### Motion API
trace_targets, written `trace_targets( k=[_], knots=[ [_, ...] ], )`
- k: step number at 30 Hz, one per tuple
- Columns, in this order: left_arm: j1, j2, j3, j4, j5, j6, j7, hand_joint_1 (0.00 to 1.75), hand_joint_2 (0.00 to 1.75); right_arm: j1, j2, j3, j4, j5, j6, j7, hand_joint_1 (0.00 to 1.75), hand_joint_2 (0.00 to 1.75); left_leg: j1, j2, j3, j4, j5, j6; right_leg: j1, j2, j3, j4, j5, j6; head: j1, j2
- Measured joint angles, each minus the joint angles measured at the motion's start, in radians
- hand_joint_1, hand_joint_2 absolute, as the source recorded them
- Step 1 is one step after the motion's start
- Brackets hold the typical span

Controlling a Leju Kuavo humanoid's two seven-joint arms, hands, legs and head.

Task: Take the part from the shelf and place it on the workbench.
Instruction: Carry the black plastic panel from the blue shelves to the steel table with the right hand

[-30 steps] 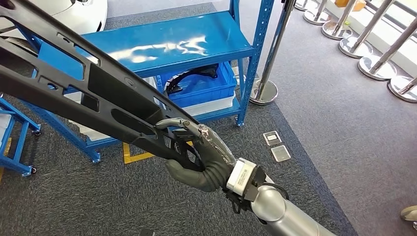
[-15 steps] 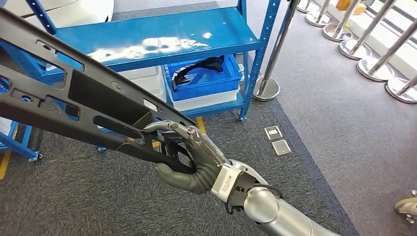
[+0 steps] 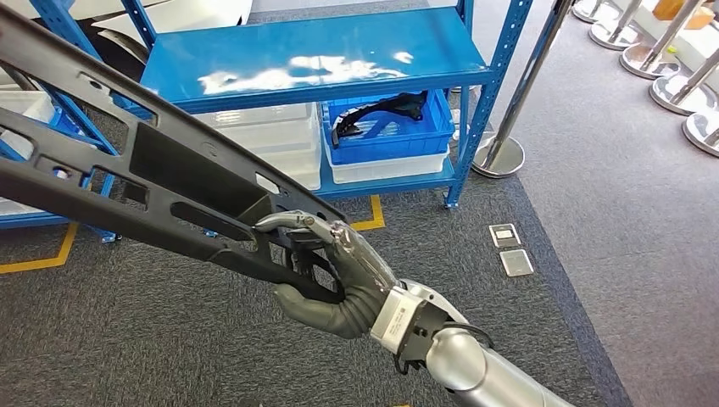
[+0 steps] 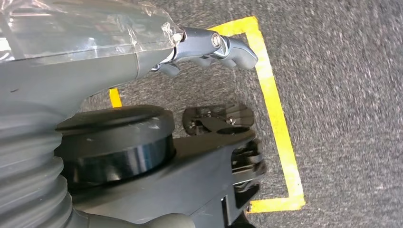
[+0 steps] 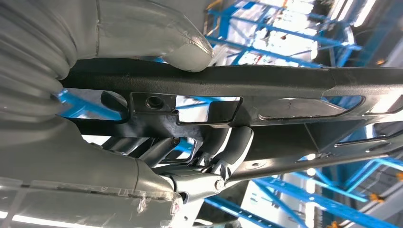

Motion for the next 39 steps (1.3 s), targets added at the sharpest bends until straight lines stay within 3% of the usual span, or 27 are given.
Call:
trace_targets(
  k=[2, 4, 6, 8, 10, 12, 14, 16, 18, 19, 20, 21, 23, 25, 27, 29, 31, 33, 34, 36, 39],
  knots=[
    [0.000, 0.000, 0.000, 0.000, -0.001, 0.000, 0.000, 0.00, 1.75, 0.002, 0.001, 0.000, 0.000, 0.003, 0.001, 0.002, 1.75, 1.75, 0.002, 0.018, -0.054, 0.126, -0.064, -0.006, 0.003, -0.024, -0.005, 0.001, 0.001, -0.003, -0.016, 0.000],
    [0.002, 0.000, 0.000, 0.000, -0.002, 0.000, 0.002, 0.00, 1.75, 0.004, 0.001, 0.001, 0.000, 0.005, 0.002, 0.004, 1.75, 1.75, 0.003, 0.023, -0.068, 0.174, -0.072, -0.009, 0.005, -0.048, -0.010, 0.005, 0.001, -0.004, -0.025, 0.000],
    [0.002, 0.000, 0.000, 0.001, -0.002, 0.000, 0.004, 0.00, 1.75, 0.006, 0.002, 0.002, 0.000, 0.005, 0.003, 0.004, 1.75, 1.75, 0.002, 0.037, -0.009, 0.078, -0.019, -0.006, 0.007, -0.069, -0.013, 0.010, 0.001, -0.003, -0.034, 0.000],
    [0.001, 0.000, 0.000, 0.001, -0.003, 0.001, 0.005, 0.00, 1.75, 0.005, 0.004, 0.002, 0.000, 0.005, 0.005, 0.004, 1.75, 1.75, -0.004, 0.075, 0.056, -0.050, 0.025, 0.004, 0.012, -0.086, -0.013, 0.014, 0.000, 0.001, -0.042, 0.000],
    [0.000, 0.000, 0.000, 0.002, -0.004, 0.001, 0.006, 0.00, 1.75, 0.005, 0.005, 0.002, 0.000, 0.005, 0.006, 0.004, 1.75, 1.75, -0.011, 0.089, 0.069, -0.095, 0.036, 0.015, 0.017, -0.102, -0.014, 0.016, 0.001, 0.007, -0.045, 0.000],
    [0.003, 0.000, 0.000, 0.004, -0.004, 0.003, 0.009, 0.00, 1.75, 0.005, 0.005, 0.002, 0.000, 0.005, 0.008, 0.004, 1.75, 1.75, -0.010, 0.070, 0.063, -0.100, 0.045, 0.028, 0.015, -0.112, -0.015, 0.018, 0.000, 0.017, -0.046, 0.000],
    [0.004, 0.000, 0.000, 0.005, -0.006, 0.004, 0.011, 0.00, 1.75, 0.006, 0.006, 0.002, 0.000, 0.006, 0.010, 0.004, 1.75, 1.75, -0.005, 0.052, 0.060, -0.107, 0.056, 0.040, 0.011, -0.079, -0.027, 0.051, -0.029, 0.031, -0.044, 0.000],
    [0.003, 0.000, 0.000, 0.005, -0.010, 0.006, 0.013, 0.00, 1.75, 0.009, 0.006, 0.003, 0.000, 0.008, 0.013, 0.004, 1.75, 1.75, -0.003, 0.035, 0.053, -0.110, 0.064, 0.049, 0.005, -0.032, -0.069, 0.153, -0.094, 0.040, -0.036, 0.000],
    [0.002, 0.000, 0.000, 0.005, -0.012, 0.008, 0.015, 0.00, 1.75, 0.018, 0.005, 0.003, 0.000, 0.009, 0.016, 0.004, 1.75, 1.75, -0.004, 0.013, 0.045, -0.109, 0.069, 0.051, 0.000, -0.017, -0.114, 0.264, -0.143, 0.044, -0.026, 0.000],
    [0.002, 0.000, 0.000, 0.005, -0.013, 0.008, 0.016, 0.00, 1.75, 0.021, 0.004, 0.003, 0.000, 0.010, 0.016, 0.004, 1.75, 1.75, -0.003, 0.001, 0.042, -0.108, 0.072, 0.050, -0.001, -0.015, -0.118, 0.280, -0.141, 0.045, -0.023, 0.000],
    [0.003, 0.000, 0.000, 0.006, -0.013, 0.009, 0.017, 0.00, 1.75, 0.023, 0.004, 0.003, 0.000, 0.010, 0.017, 0.005, 1.75, 1.75, -0.002, -0.012, 0.039, -0.106, 0.073, 0.048, -0.003, -0.013, -0.105, 0.261, -0.122, 0.046, -0.019, 0.000],
    [0.003, 0.000, 0.000, 0.006, -0.014, 0.010, 0.018, 0.00, 1.75, 0.024, 0.004, 0.003, 0.000, 0.011, 0.017, 0.005, 1.75, 1.75, 0.000, -0.025, 0.038, -0.104, 0.075, 0.045, -0.005, -0.006, -0.076, 0.207, -0.090, 0.046, -0.015, 0.000],
    [0.002, 0.000, 0.000, 0.006, -0.015, 0.010, 0.018, 0.00, 1.75, 0.023, 0.004, 0.003, 0.000, 0.012, 0.019, 0.005, 1.75, 1.75, 0.001, -0.048, 0.031, -0.096, 0.076, 0.036, -0.011, 0.032, -0.013, 0.083, -0.043, 0.045, -0.006, 0.000],
    [0.000, 0.001, 0.000, 0.006, -0.017, 0.011, 0.018, 0.00, 1.75, 0.023, 0.004, 0.003, 0.000, 0.014, 0.020, 0.007, 1.75, 1.75, 0.001, -0.067, 0.020, -0.091, 0.081, 0.023, -0.013, 0.055, 0.009, 0.029, -0.036, 0.041, -0.004, 0.000],
    [0.002, 0.001, 0.000, 0.006, -0.019, 0.012, 0.018, 0.00, 1.75, 0.021, 0.004, 0.003, 0.000, 0.015, 0.020, 0.010, 1.75, 1.75, 0.005, -0.083, 0.012, -0.092, 0.086, 0.009, -0.010, 0.040, 0.007, 0.025, -0.033, 0.030, -0.008, 0.000],
    [0.005, 0.002, 0.000, 0.006, -0.021, 0.011, 0.018, 0.00, 1.75, 0.016, 0.006, 0.004, 0.000, 0.016, 0.020, 0.012, 1.75, 1.75, 0.005, -0.058, -0.002, -0.063, 0.067, -0.001, -0.010, 0.017, 0.007, 0.019, -0.027, 0.016, -0.016, 0.000],
    [0.004, 0.003, -0.001, 0.007, -0.023, 0.011, 0.018, 0.00, 1.75, 0.013, 0.007, 0.005, 0.000, 0.015, 0.020, 0.014, 1.75, 1.75, 0.002, -0.009, -0.041, 0.033, 0.011, -0.007, -0.007, -0.009, 0.007, 0.017, -0.025, 0.006, -0.032, 0.000],
    [0.004, 0.004, -0.001, 0.007, -0.023, 0.010, 0.018, 0.00, 1.75, 0.014, 0.007, 0.007, 0.001, 0.016, 0.020, 0.015, 1.75, 1.75, 0.003, 0.013, -0.088, 0.147, -0.040, -0.008, -0.001, -0.037, 0.006, 0.017, -0.026, 0.000, -0.044, 0.000],
    [0.004, 0.004, -0.001, 0.007, -0.024, 0.010, 0.019, 0.00, 1.75, 0.015, 0.007, 0.008, 0.001, 0.016, 0.020, 0.016, 1.75, 1.75, 0.003, 0.018, -0.097, 0.174, -0.046, -0.007, 0.002, -0.051, 0.006, 0.017, -0.027, -0.001, -0.048, 0.000],
    [0.006, 0.005, -0.001, 0.007, -0.025, 0.010, 0.022, 0.00, 1.75, 0.015, 0.007, 0.011, 0.002, 0.016, 0.020, 0.016, 1.75, 1.75, 0.000, 0.029, -0.061, 0.117, -0.006, 0.000, 0.006, -0.077, 0.007, 0.017, -0.028, -0.002, -0.055, 0.000],
    [0.004, 0.007, -0.001, 0.007, -0.029, 0.010, 0.024, 0.00, 1.75, 0.013, 0.008, 0.015, 0.002, 0.017, 0.020, 0.016, 1.75, 1.75, -0.017, 0.095, 0.026, -0.058, 0.055, 0.022, 0.015, -0.110, 0.009, 0.019, -0.031, 0.002, -0.065, 0.000]
  ],
)
